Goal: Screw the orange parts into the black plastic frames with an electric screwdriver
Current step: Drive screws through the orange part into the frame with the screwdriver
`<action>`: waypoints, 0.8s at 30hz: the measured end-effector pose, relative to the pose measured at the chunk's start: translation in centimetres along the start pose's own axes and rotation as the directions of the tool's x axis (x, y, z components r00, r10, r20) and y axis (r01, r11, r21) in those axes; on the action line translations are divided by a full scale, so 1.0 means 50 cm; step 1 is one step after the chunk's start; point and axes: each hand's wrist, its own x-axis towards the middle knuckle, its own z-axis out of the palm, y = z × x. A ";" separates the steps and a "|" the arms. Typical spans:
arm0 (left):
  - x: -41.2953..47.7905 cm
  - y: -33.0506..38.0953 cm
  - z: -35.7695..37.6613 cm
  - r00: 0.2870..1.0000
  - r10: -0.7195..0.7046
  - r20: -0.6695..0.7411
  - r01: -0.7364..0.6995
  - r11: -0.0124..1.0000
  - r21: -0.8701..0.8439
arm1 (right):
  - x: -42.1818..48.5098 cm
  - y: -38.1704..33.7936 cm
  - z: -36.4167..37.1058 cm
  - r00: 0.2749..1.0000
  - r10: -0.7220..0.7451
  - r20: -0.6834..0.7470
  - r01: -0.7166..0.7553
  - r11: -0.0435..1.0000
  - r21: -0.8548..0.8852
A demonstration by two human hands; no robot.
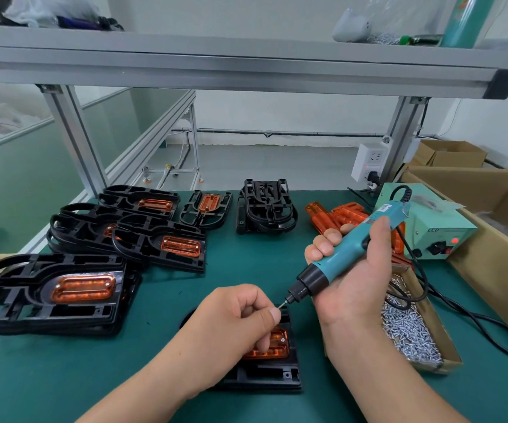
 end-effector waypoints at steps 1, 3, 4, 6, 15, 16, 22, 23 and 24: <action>0.000 0.000 0.000 1.000 0.000 -0.004 0.000 1.000 0.015 | 0.000 0.001 0.000 1.000 0.001 -0.002 -0.001 1.000 0.000; 0.001 0.000 -0.001 1.000 -0.008 -0.012 0.008 1.000 0.023 | 0.000 0.003 -0.001 1.000 0.006 -0.005 -0.006 1.000 0.001; 0.001 -0.001 -0.002 1.000 -0.006 -0.019 0.007 0.999 0.046 | 0.001 0.004 -0.002 1.000 0.012 -0.006 -0.012 1.000 0.005; 0.001 -0.003 -0.003 0.999 0.006 -0.033 -0.002 0.995 0.104 | 0.002 0.005 -0.003 1.000 0.027 -0.006 -0.027 1.000 0.013; 0.000 -0.001 -0.001 0.999 0.012 -0.053 -0.002 0.983 0.184 | 0.005 0.007 -0.007 1.000 0.021 0.003 -0.021 1.000 0.007; -0.001 0.000 -0.002 0.998 0.013 -0.054 -0.003 0.982 0.189 | 0.005 0.007 -0.006 1.000 0.020 0.005 -0.020 1.000 0.008; -0.001 0.002 -0.010 0.998 0.010 -0.057 0.002 0.978 0.209 | 0.002 0.005 -0.006 1.000 0.021 0.008 -0.021 1.000 0.018; -0.001 0.002 -0.010 0.998 0.007 -0.055 0.004 0.979 0.204 | 0.003 0.005 -0.006 1.000 0.021 0.004 -0.021 1.000 0.020; 0.000 0.003 -0.011 0.999 0.005 -0.047 0.004 0.981 0.195 | 0.004 0.004 -0.005 1.000 0.021 0.000 -0.021 0.999 0.025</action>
